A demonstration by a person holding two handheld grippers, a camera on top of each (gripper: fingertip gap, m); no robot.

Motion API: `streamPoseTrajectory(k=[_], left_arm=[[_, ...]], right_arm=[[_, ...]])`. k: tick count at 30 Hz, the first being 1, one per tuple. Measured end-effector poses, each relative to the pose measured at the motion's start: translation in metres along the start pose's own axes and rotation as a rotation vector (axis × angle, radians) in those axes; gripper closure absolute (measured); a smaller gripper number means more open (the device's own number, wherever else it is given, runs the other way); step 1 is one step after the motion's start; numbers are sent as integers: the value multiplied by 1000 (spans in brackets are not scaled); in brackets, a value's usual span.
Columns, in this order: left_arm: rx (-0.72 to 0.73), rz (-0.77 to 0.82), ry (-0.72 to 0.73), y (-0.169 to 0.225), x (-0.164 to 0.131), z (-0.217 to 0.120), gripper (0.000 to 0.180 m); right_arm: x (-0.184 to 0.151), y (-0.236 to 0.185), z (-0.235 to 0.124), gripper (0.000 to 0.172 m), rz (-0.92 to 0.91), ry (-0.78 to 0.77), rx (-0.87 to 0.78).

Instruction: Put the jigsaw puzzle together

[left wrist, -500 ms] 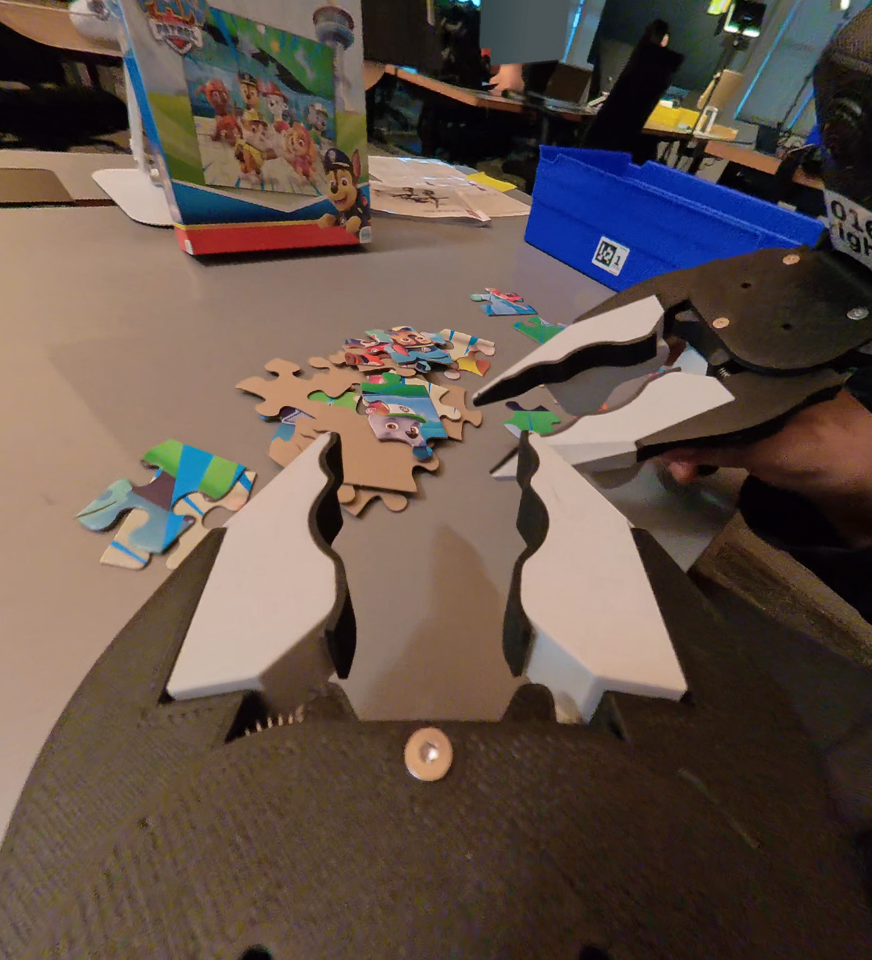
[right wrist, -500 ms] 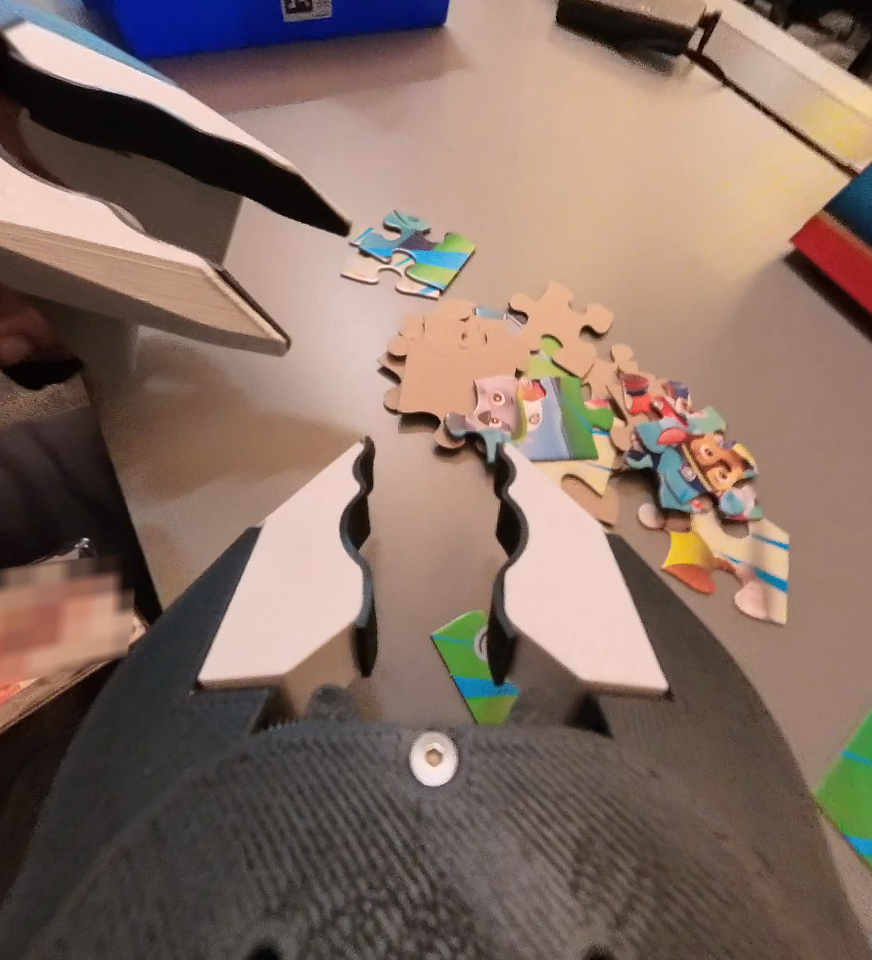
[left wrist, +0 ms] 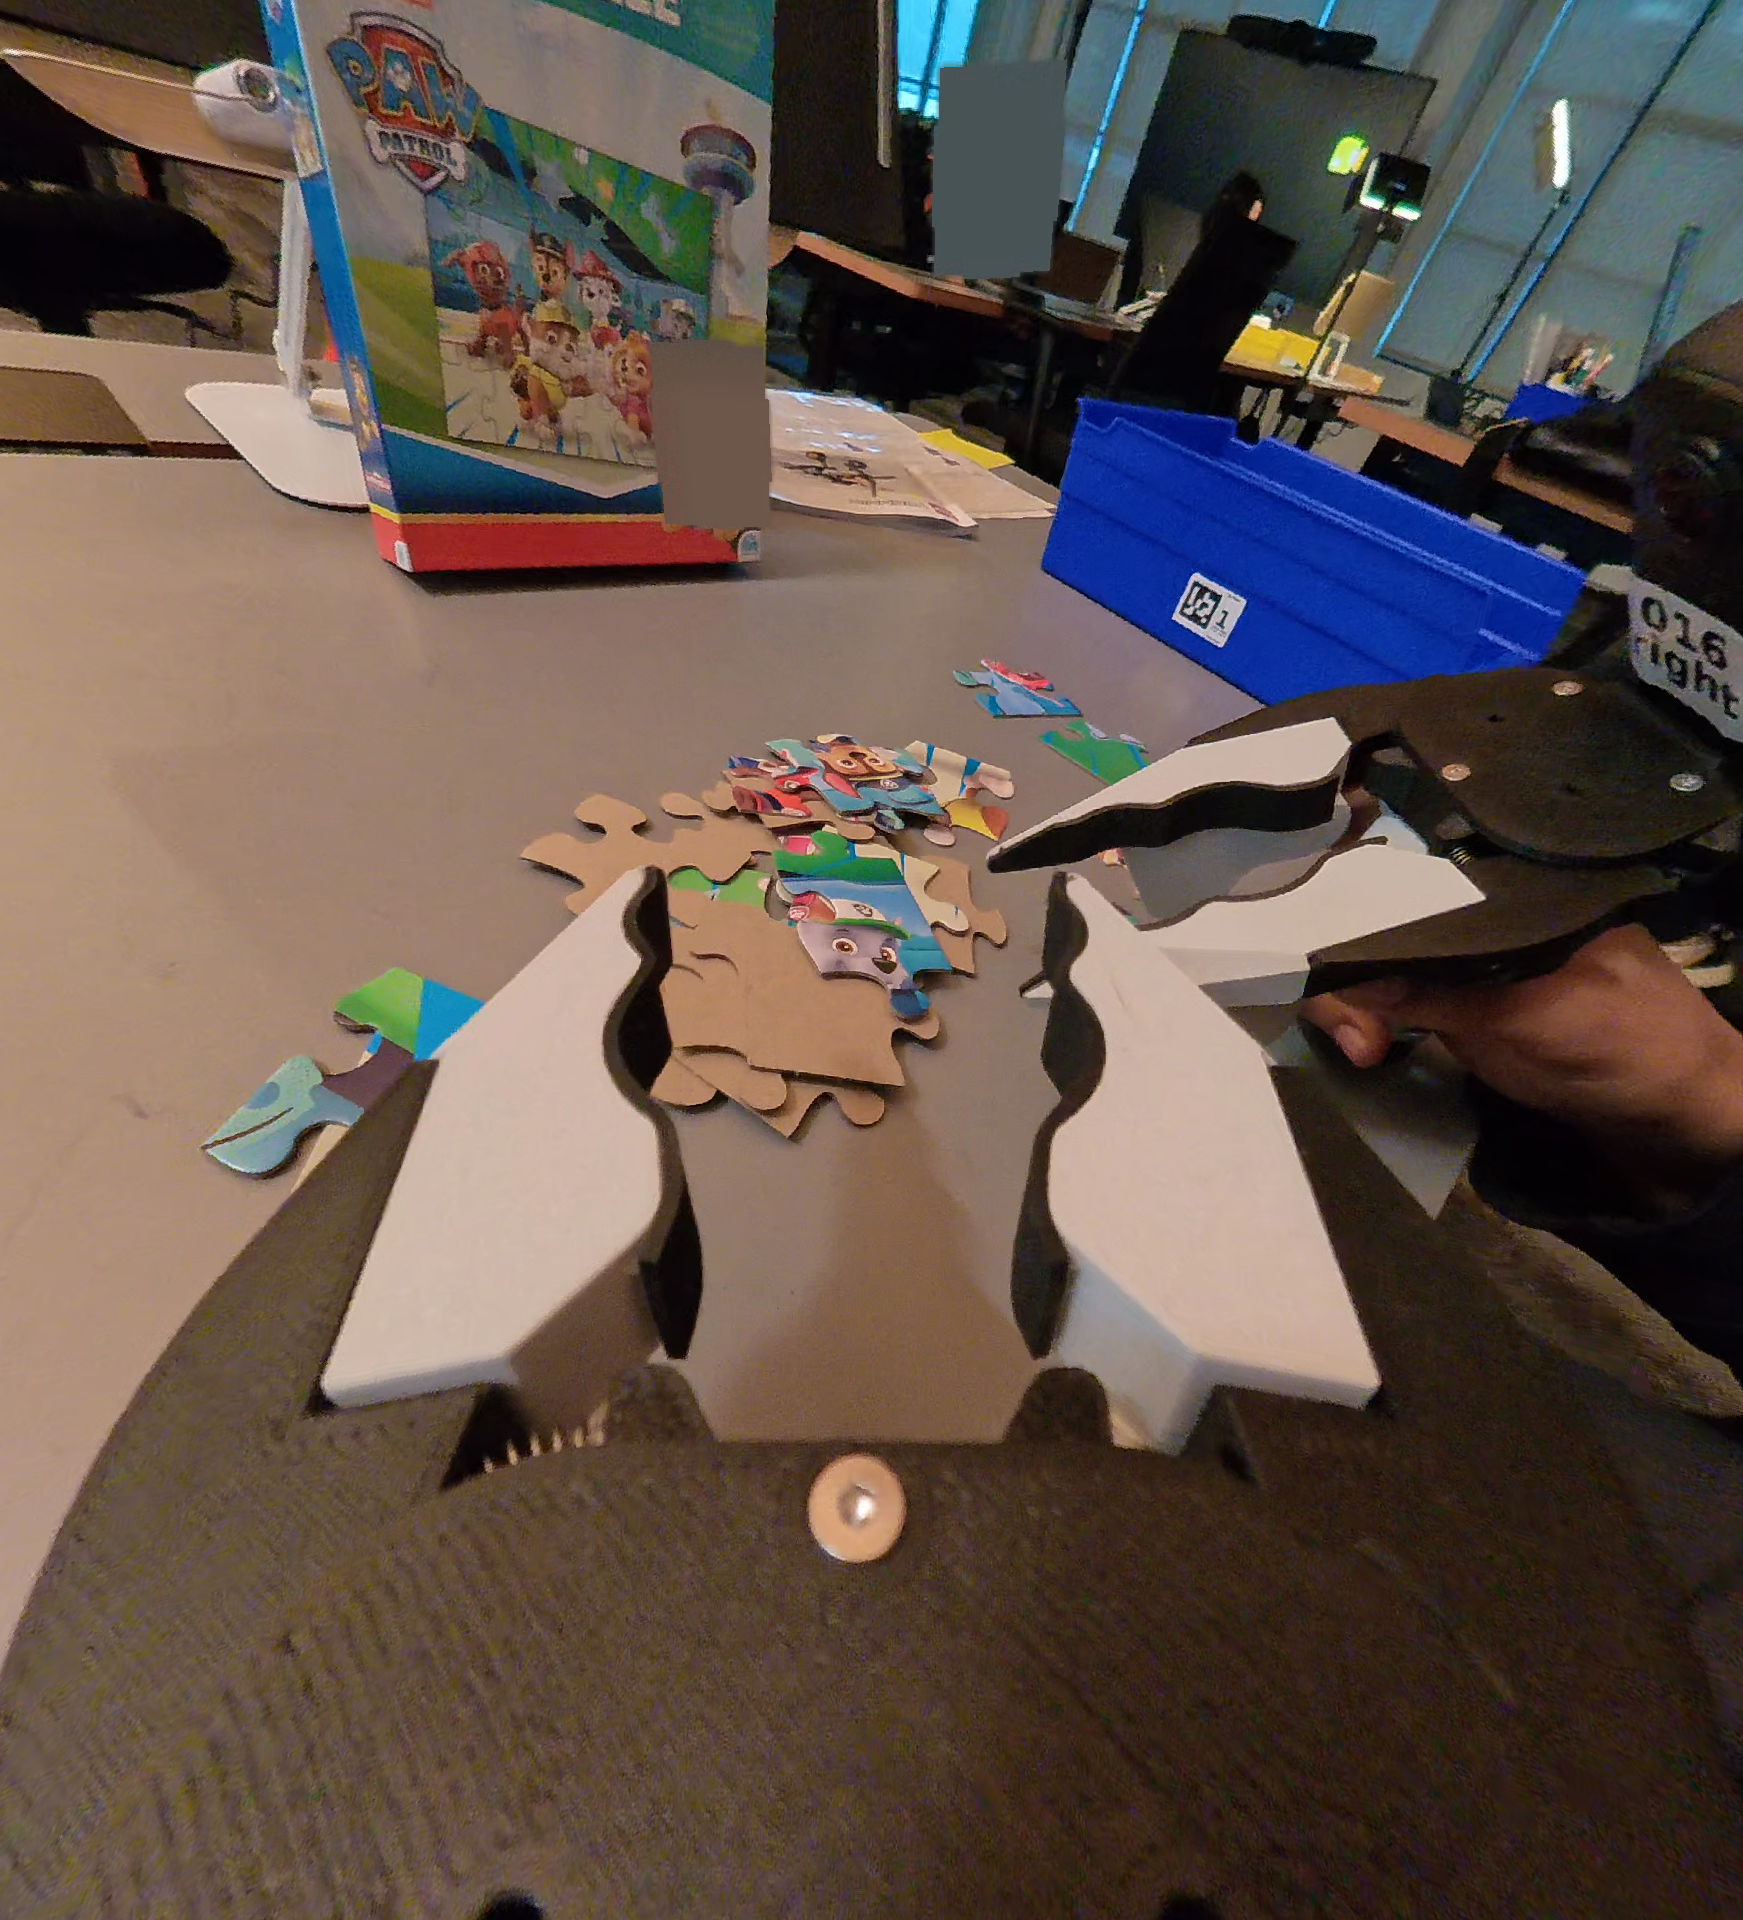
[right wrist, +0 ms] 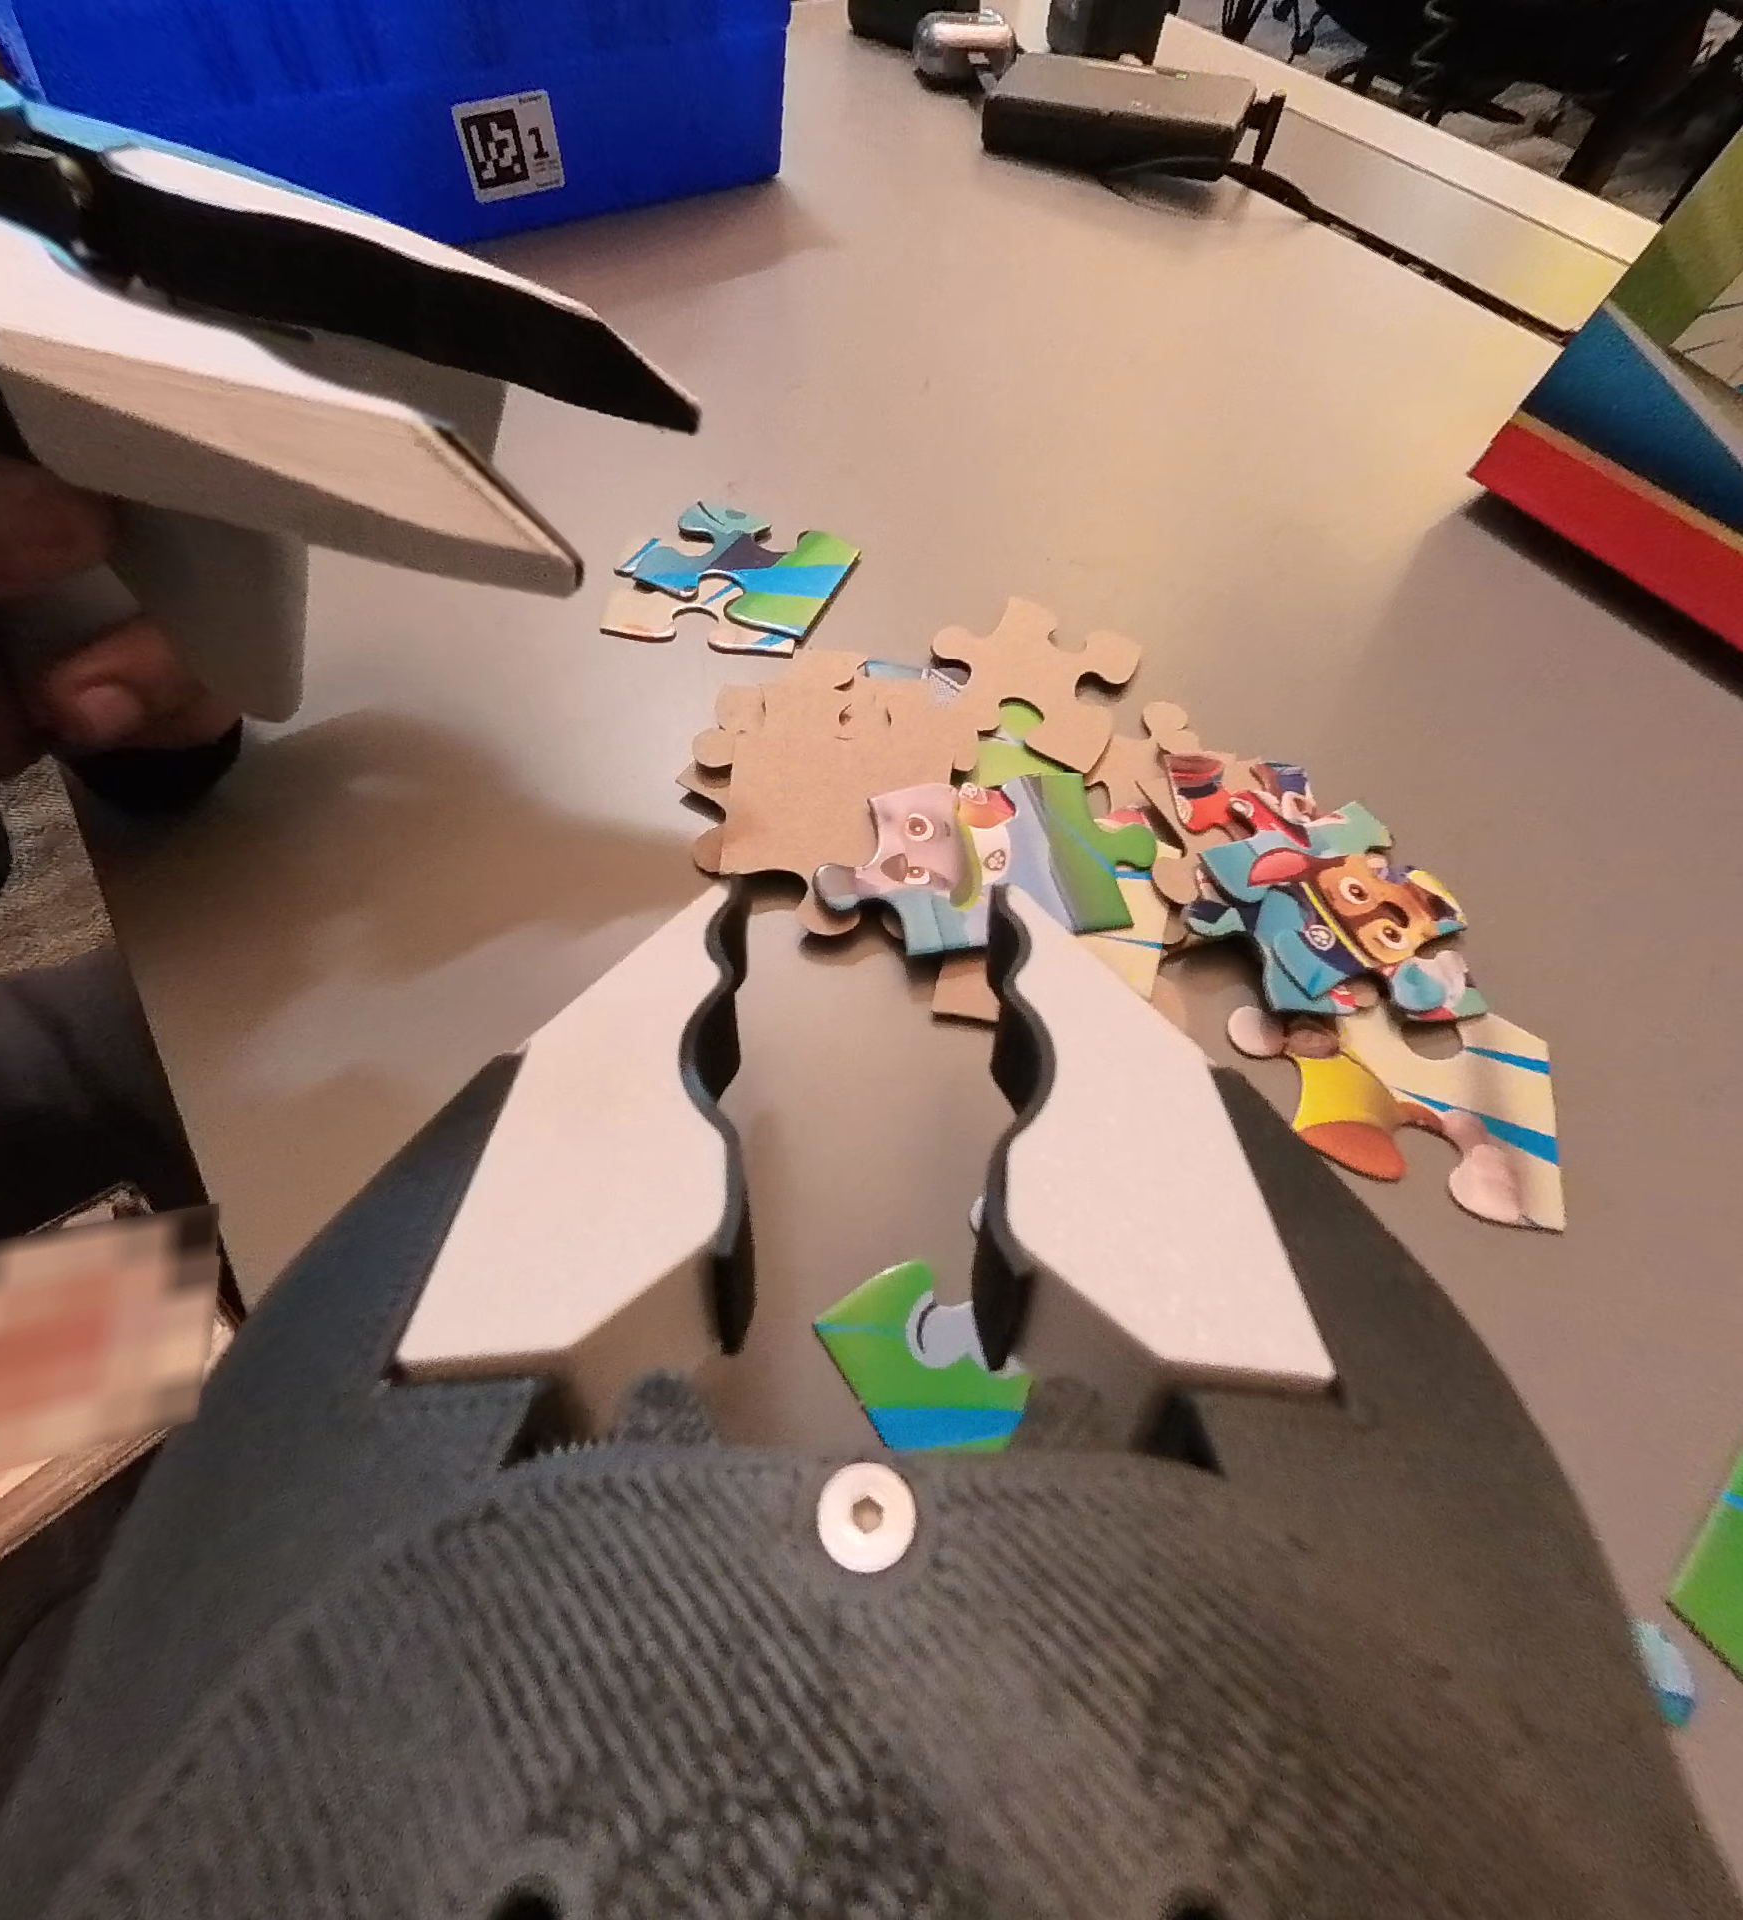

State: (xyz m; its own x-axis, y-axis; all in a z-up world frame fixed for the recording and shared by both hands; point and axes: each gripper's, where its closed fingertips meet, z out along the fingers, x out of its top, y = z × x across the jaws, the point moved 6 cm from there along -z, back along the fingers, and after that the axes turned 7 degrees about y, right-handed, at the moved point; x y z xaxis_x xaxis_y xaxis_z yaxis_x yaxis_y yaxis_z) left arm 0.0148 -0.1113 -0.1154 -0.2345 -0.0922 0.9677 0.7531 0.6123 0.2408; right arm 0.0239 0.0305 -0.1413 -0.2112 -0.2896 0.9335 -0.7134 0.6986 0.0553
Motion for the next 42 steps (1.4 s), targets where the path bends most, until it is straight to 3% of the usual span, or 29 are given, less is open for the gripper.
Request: streamPoseTrajectory(k=[15,24,31,42], left_arm=[[71,136,-110,9,-9,10,99],[83,109,-86,6,-7,8,96],[128,177,-124,9,-10,12,91],[164,246,-179,12,-16,17,90]], right_arm=[[-1,-1,1,126,-9,-12,-4],[-5,-2,6,119,-44,-58,-27],[-4,-2,5,116,-30,-51,-18],[-11,38,-17,115,8,-41,-79]])
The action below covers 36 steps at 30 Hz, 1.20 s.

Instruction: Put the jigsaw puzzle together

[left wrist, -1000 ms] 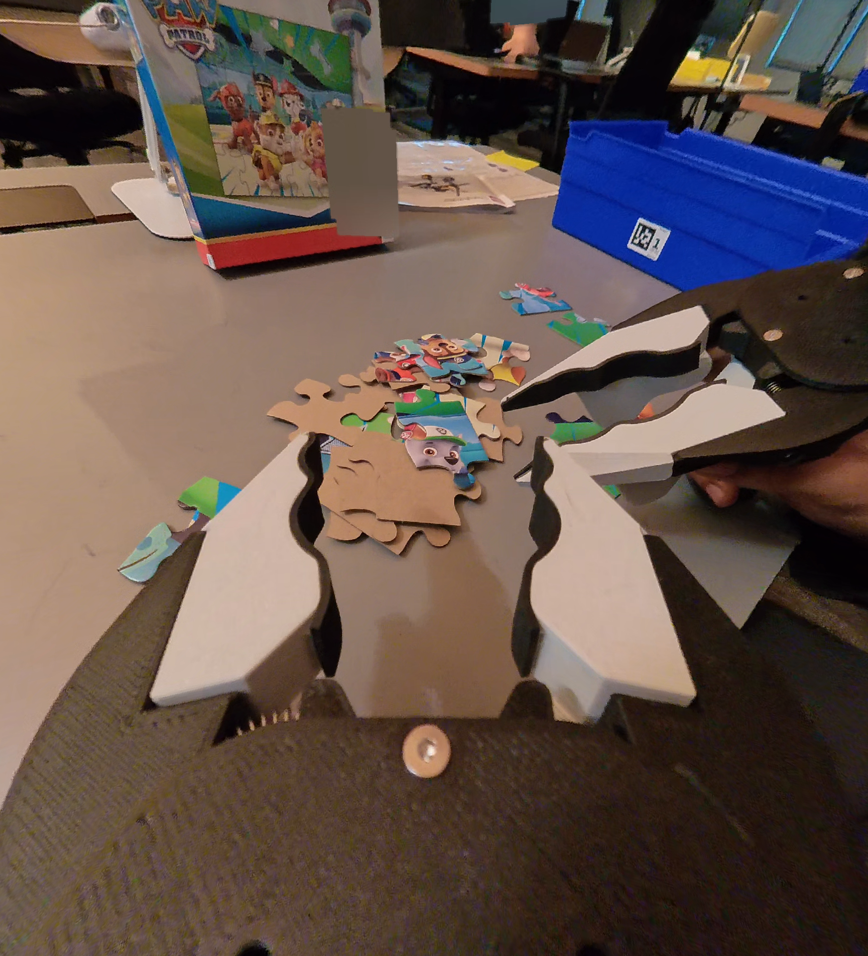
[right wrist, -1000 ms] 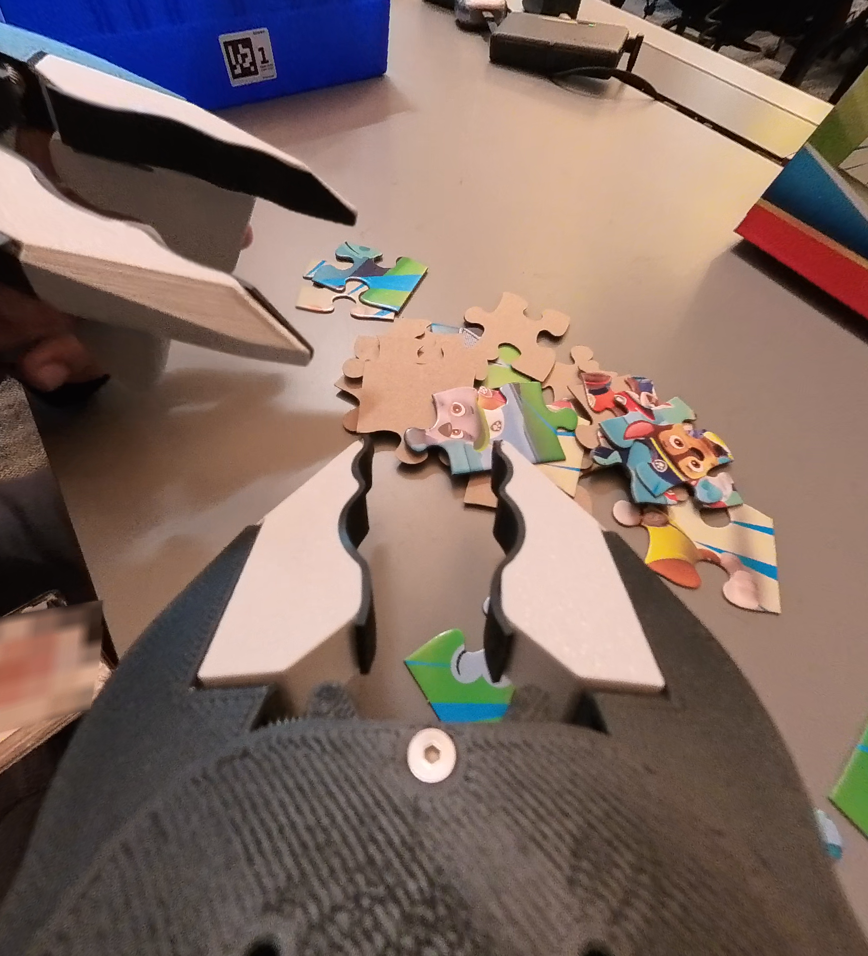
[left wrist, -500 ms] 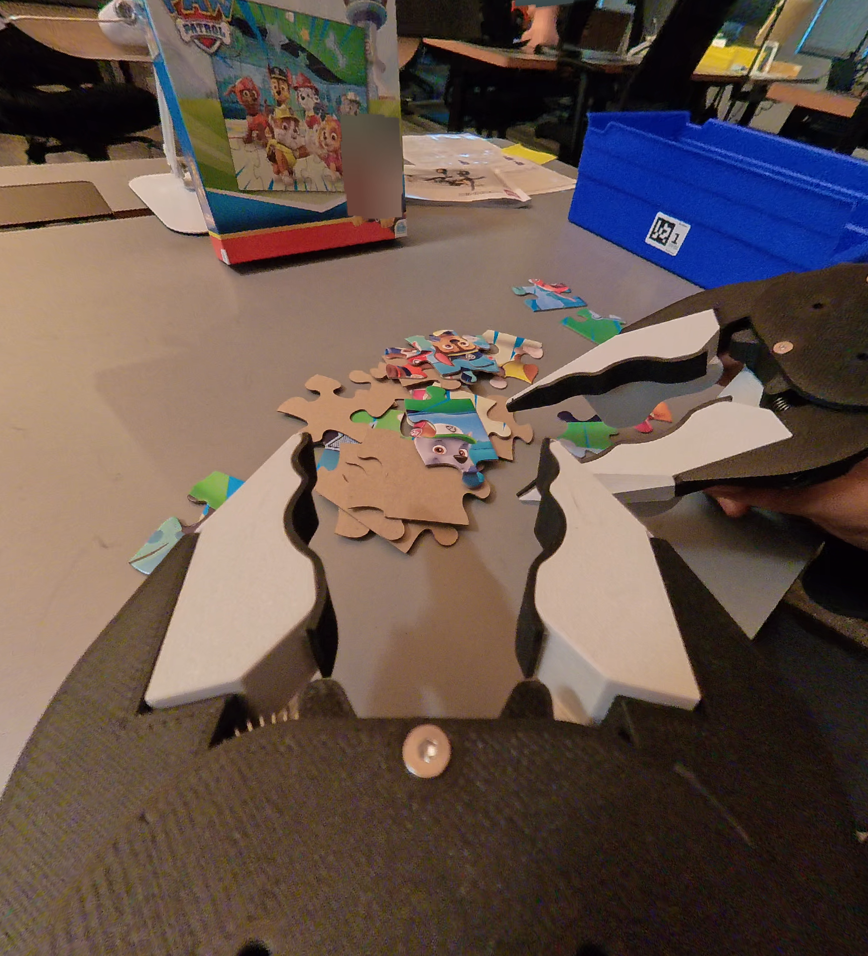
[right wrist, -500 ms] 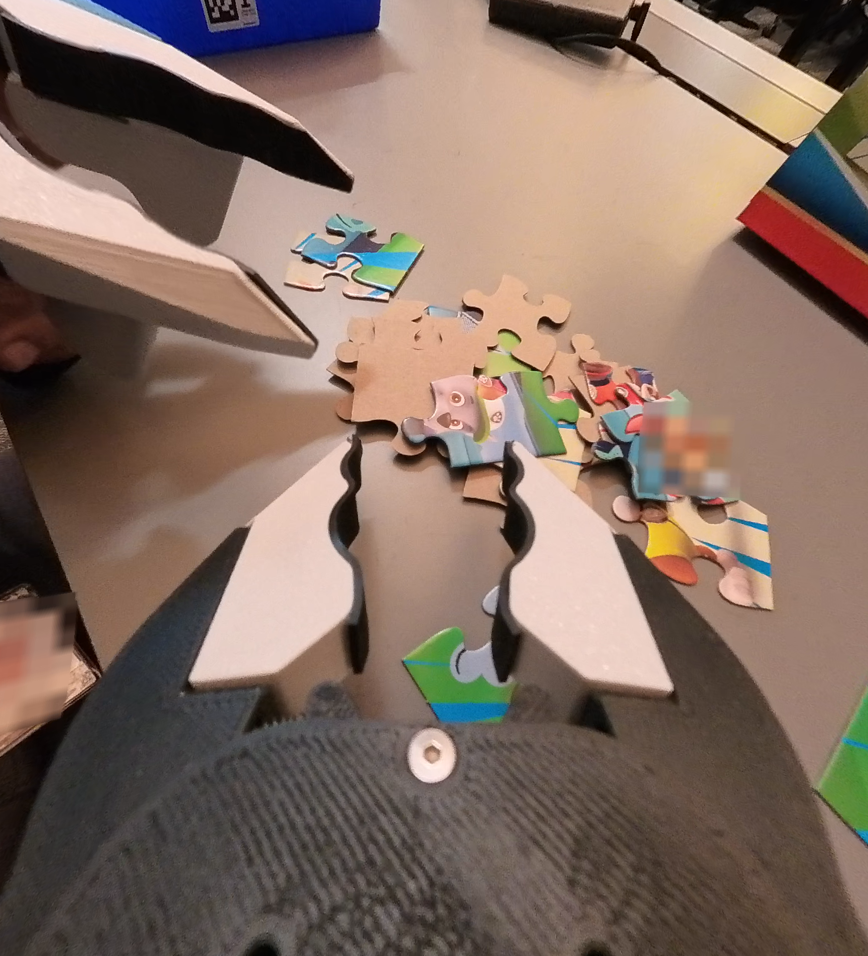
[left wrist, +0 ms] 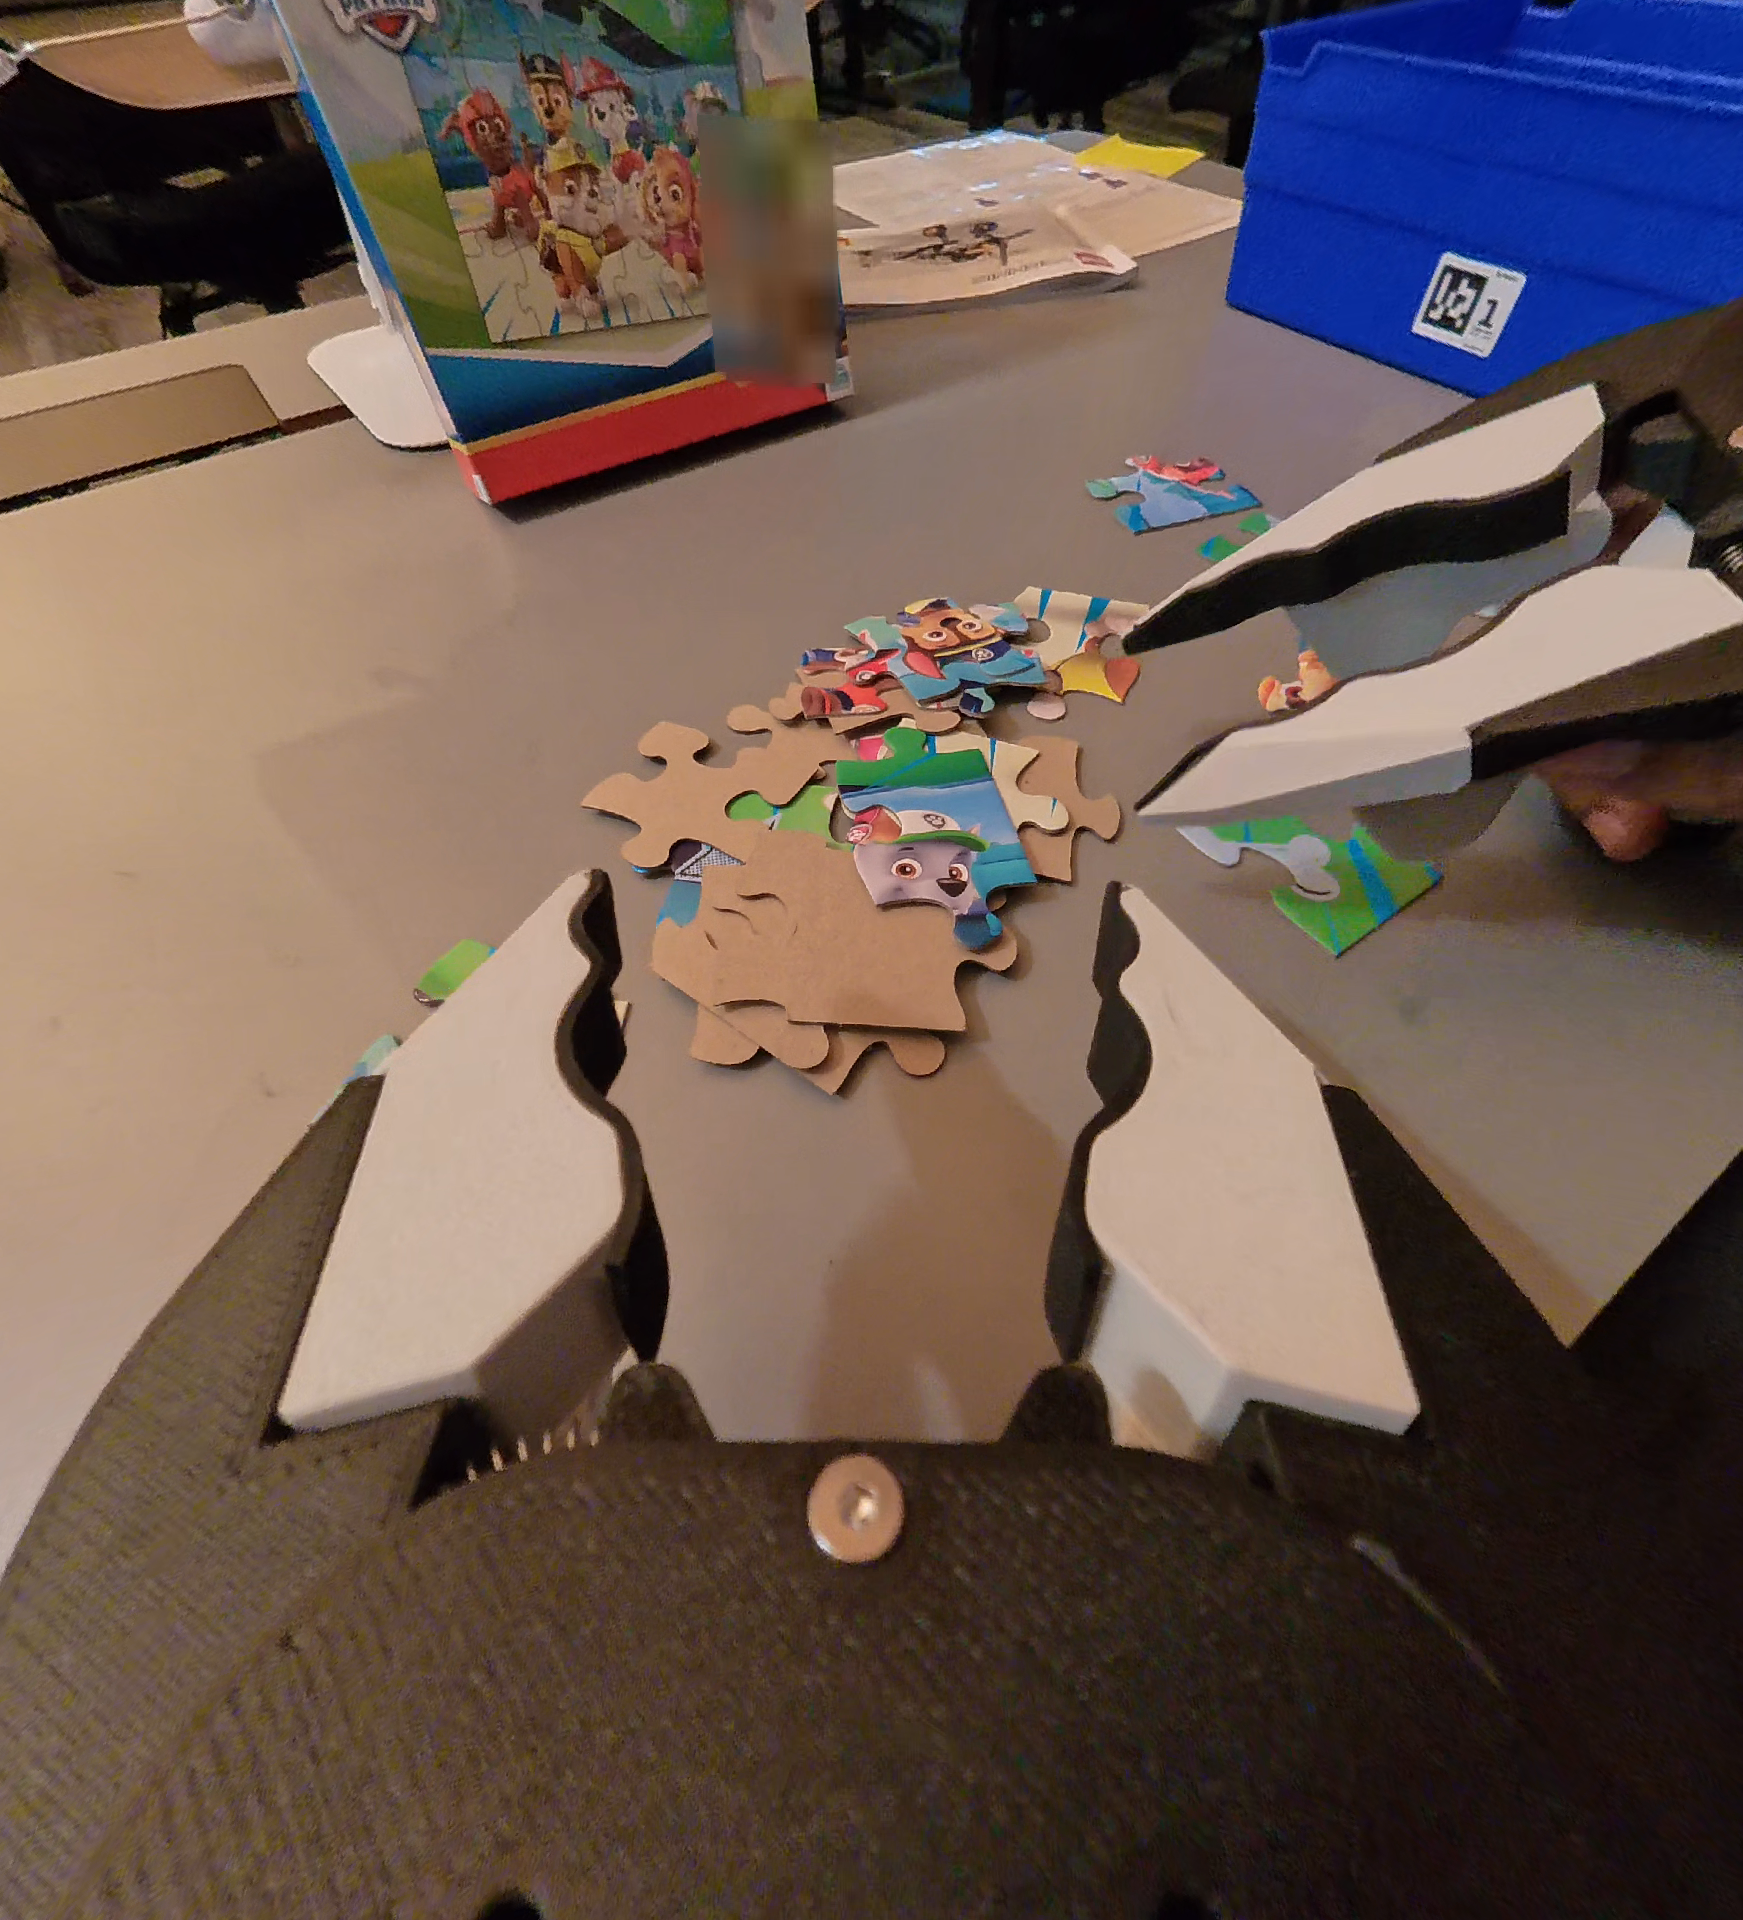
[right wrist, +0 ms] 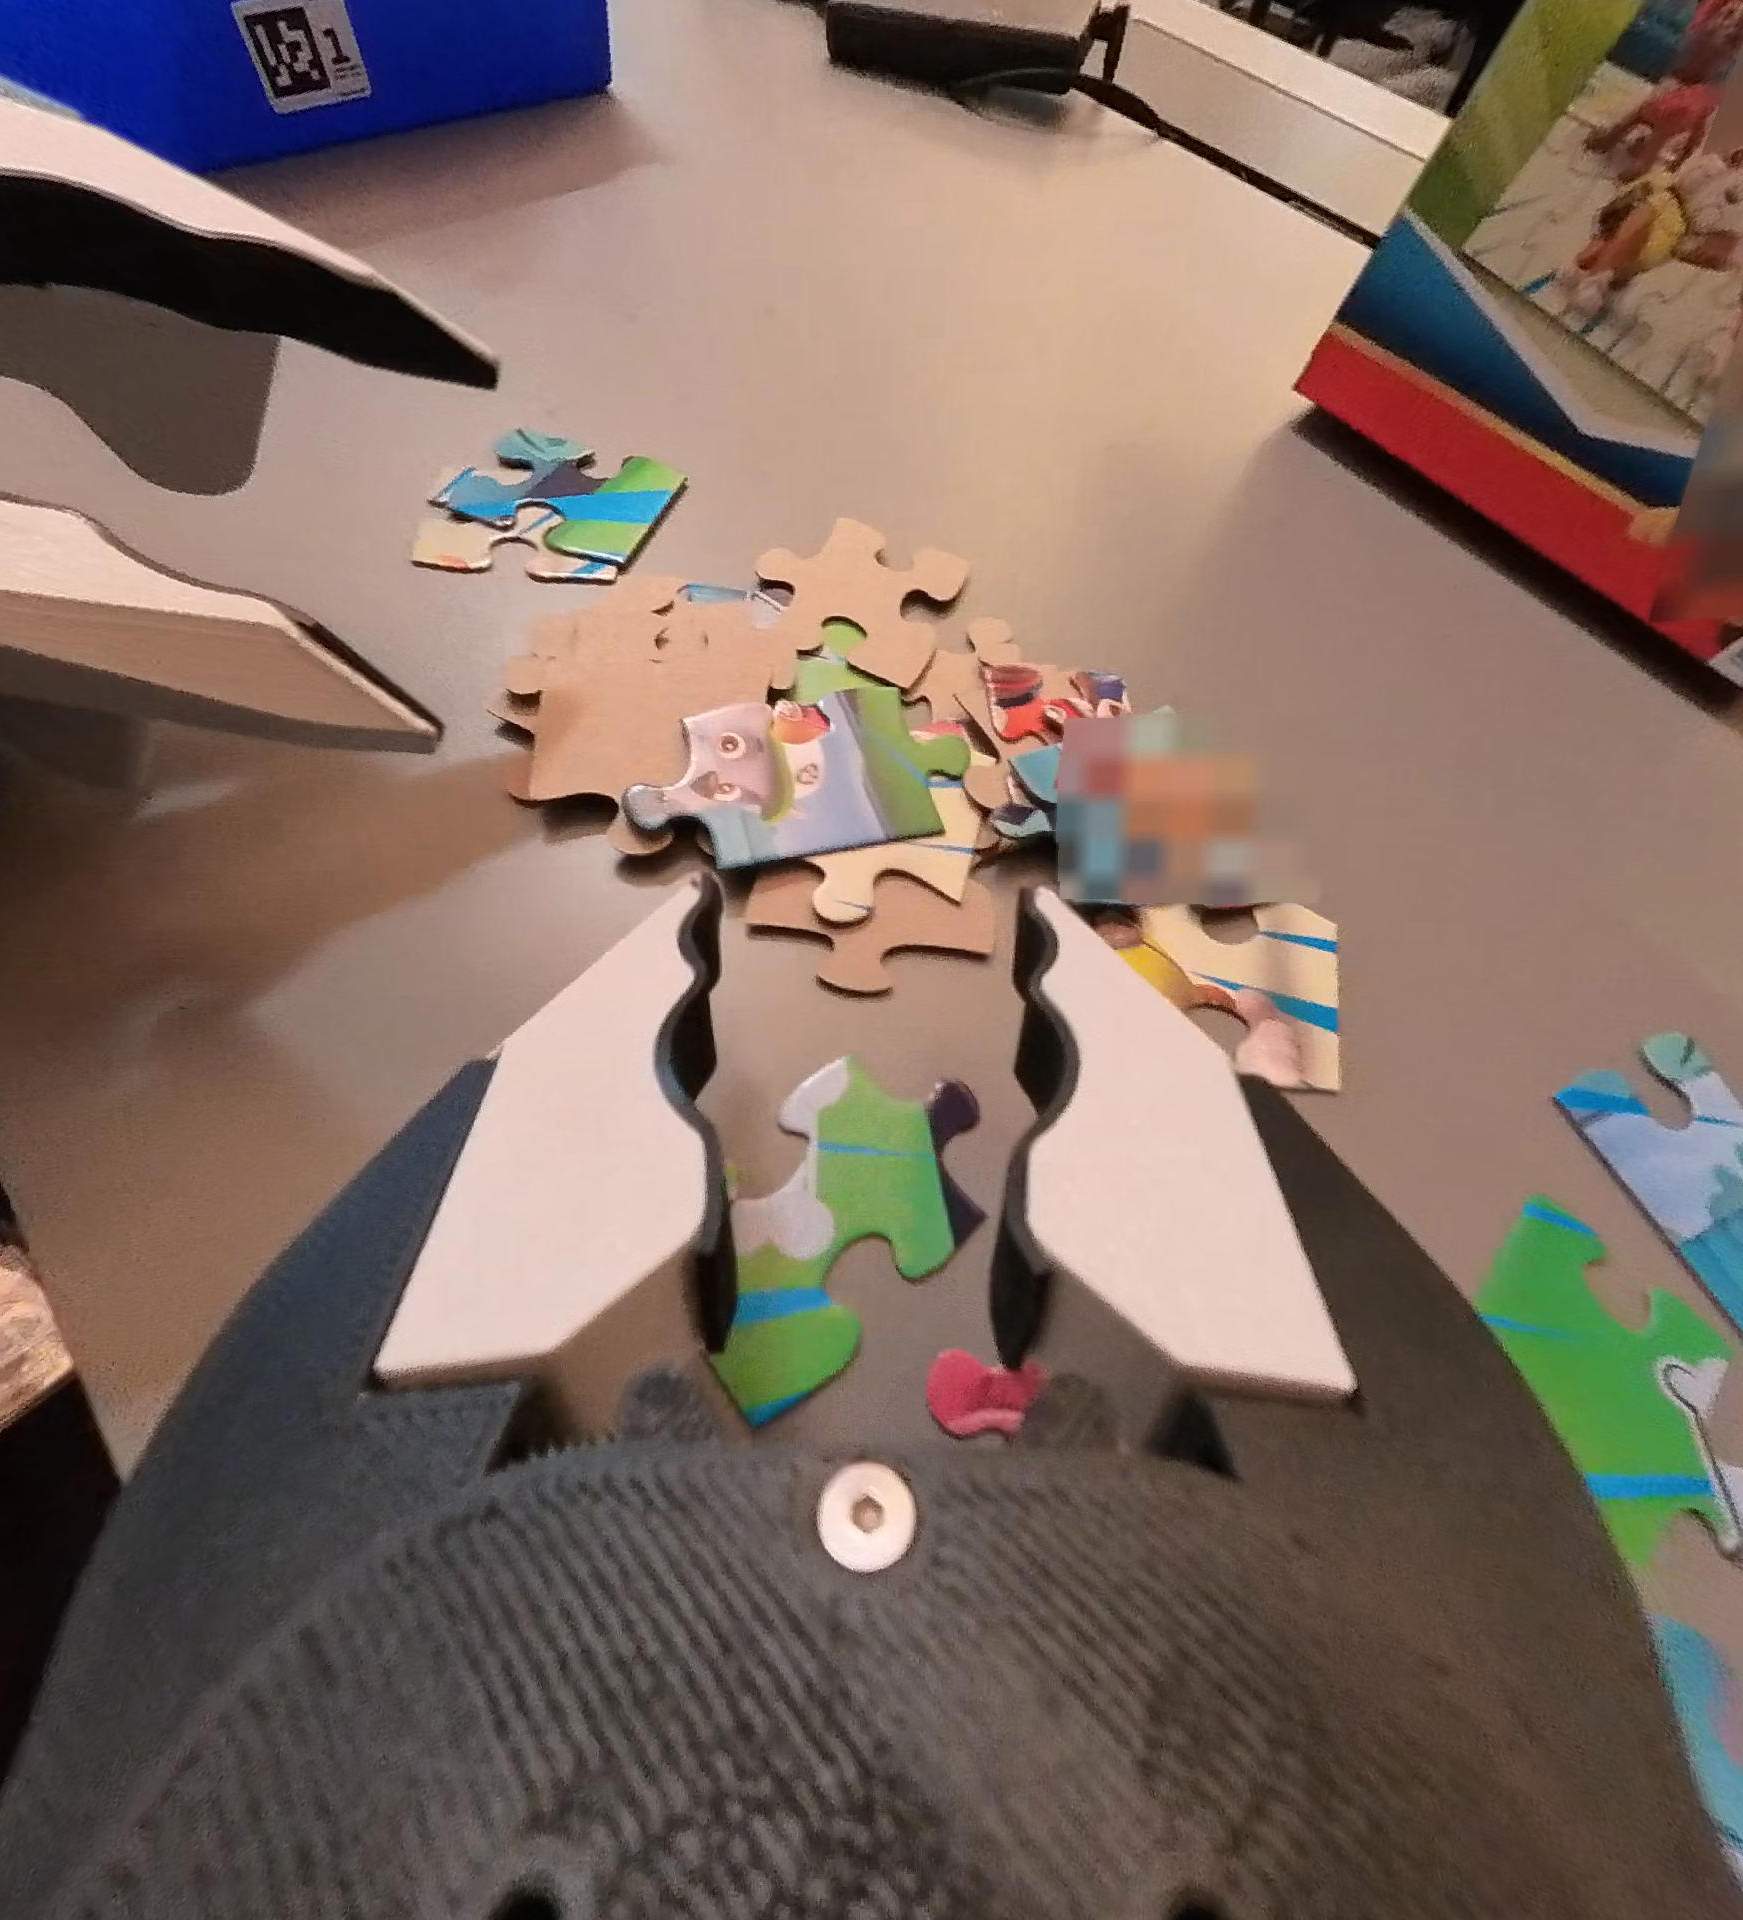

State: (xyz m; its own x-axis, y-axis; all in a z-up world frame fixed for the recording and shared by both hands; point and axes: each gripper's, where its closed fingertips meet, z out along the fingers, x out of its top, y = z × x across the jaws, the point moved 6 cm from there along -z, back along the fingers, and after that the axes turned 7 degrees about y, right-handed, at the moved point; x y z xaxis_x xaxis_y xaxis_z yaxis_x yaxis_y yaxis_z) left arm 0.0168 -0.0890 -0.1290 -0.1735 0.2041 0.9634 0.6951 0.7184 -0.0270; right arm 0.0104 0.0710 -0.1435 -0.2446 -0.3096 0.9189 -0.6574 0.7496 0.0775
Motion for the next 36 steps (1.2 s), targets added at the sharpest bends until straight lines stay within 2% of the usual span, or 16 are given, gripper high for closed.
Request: streamPoseTrajectory(k=[12,16,20,27,31,34,36], left_arm=[[21,64,-90,6,-8,7,96],[39,-23,-136,-1,-12,5,96],[-31,-82,-129,-3,-9,15,97],[-138,-26,-192,18,-3,46,97],[-122,13,-220,20,-4,59,100],[-115,54,-331,24,-15,66,101],[-100,79,-349,27,-18,67,104]], right_arm=[[-6,3,-1,122,-28,-26,-6],[-10,4,0,117,-5,-69,18],[-11,12,-4,115,42,-63,32],[1,30,-10,119,81,-10,33],[8,35,-18,120,51,5,0],[8,40,-30,120,36,11,-40],[4,46,-39,120,33,6,-81]])
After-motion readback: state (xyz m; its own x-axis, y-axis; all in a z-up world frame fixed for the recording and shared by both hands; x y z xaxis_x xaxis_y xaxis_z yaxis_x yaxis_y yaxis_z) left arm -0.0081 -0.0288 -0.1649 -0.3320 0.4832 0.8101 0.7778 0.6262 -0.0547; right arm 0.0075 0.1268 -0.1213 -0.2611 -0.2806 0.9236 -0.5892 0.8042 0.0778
